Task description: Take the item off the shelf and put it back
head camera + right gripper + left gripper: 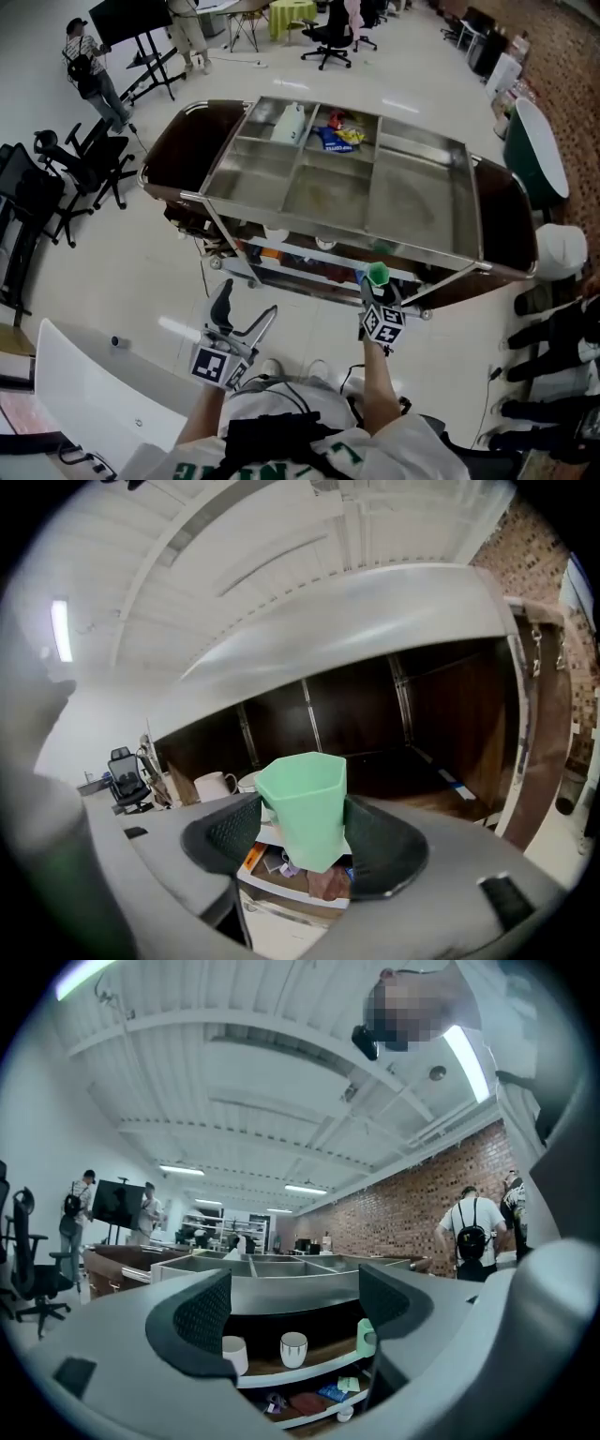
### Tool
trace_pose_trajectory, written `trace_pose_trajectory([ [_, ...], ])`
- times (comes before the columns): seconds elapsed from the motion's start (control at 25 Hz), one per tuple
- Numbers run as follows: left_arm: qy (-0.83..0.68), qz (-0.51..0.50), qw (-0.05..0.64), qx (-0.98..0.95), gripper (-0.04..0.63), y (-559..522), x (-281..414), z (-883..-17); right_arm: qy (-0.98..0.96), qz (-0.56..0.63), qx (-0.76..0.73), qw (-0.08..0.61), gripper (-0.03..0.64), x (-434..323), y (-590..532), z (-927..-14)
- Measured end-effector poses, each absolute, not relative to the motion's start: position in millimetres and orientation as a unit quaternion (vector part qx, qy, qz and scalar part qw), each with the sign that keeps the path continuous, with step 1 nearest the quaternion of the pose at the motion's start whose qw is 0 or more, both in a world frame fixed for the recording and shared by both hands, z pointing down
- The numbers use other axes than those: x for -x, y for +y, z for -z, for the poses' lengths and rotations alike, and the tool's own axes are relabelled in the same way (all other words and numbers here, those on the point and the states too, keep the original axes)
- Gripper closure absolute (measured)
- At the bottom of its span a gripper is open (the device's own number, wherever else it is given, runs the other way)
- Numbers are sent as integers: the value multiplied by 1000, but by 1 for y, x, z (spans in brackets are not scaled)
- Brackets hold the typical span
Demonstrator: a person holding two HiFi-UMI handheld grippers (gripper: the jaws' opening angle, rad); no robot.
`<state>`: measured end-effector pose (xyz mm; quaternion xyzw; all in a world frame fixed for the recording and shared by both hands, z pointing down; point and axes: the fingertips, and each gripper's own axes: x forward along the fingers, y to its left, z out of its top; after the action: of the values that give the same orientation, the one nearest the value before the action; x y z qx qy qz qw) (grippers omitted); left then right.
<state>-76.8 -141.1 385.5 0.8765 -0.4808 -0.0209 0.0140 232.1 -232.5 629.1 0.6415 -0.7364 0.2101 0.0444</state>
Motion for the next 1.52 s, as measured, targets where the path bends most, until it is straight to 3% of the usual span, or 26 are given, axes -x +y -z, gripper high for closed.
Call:
trace_pose_trajectory([
  [0.24,-454,22,-8,-891,183,-143,79,-396,-739,-197,-644,-3,331,-222,-161,-550],
  [0.68,-435,42,-13,-899,183,-146,86,-387,-788,-105,-606,24,331,-163,-100,-446],
  [0.88,-430,48,-17,-901,183,-141,86,-378,-798,-93,-595,-12,331,-155,-97,-406],
  [1.52,-440,57,4,-896,212,-138,95,-386,-817,-92,-569,-12,331,-135,-103,-406],
])
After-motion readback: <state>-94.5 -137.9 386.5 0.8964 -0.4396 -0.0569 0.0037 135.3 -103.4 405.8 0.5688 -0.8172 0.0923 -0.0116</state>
